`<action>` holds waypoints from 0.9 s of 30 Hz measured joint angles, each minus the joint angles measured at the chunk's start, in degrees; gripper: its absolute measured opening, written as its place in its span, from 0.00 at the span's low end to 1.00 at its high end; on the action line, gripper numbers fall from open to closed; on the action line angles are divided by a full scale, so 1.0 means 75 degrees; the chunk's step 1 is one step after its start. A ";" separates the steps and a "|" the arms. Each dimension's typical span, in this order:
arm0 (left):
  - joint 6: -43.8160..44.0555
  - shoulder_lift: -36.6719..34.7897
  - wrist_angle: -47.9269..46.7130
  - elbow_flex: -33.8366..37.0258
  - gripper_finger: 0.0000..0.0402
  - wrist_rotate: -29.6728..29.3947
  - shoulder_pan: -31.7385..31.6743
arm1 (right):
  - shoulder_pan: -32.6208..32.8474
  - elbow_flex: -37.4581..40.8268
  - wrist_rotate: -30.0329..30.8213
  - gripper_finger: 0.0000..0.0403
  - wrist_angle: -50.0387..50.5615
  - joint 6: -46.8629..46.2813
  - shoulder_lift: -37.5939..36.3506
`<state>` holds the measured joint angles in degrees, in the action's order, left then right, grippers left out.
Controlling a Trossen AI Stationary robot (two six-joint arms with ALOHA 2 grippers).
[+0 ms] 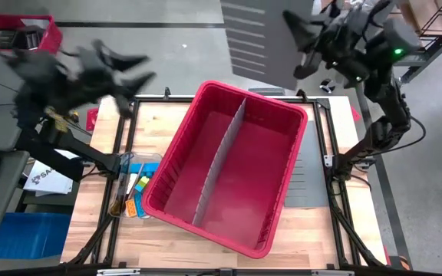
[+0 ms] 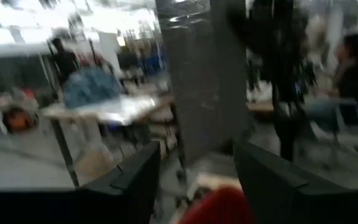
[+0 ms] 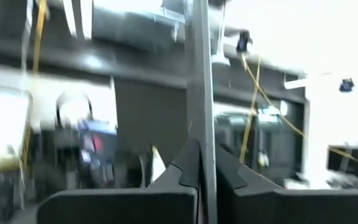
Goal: Sort Items/Unsort Items
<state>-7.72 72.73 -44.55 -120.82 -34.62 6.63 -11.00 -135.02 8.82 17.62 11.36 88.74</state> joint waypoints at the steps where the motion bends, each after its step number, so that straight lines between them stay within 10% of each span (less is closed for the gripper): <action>1: 0.0223 -0.0004 0.0257 0.0358 0.51 0.0064 -0.0047 | 0.0000 0.0000 -0.0088 0.00 -0.0332 -0.0091 0.0035; 15: 0.1788 -0.0041 0.7693 0.5059 0.52 0.2210 -0.0655 | 0.0247 0.0006 -0.0790 0.00 -0.2256 -0.0517 0.0066; 27: 0.3476 0.0856 1.1514 0.5841 0.52 0.4120 -0.1220 | 0.0712 0.0009 -0.0948 0.00 -0.2987 -0.0514 0.0118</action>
<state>18.35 79.15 41.80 -77.01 -3.72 -2.52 -5.66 -134.96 1.72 -4.78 7.51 89.62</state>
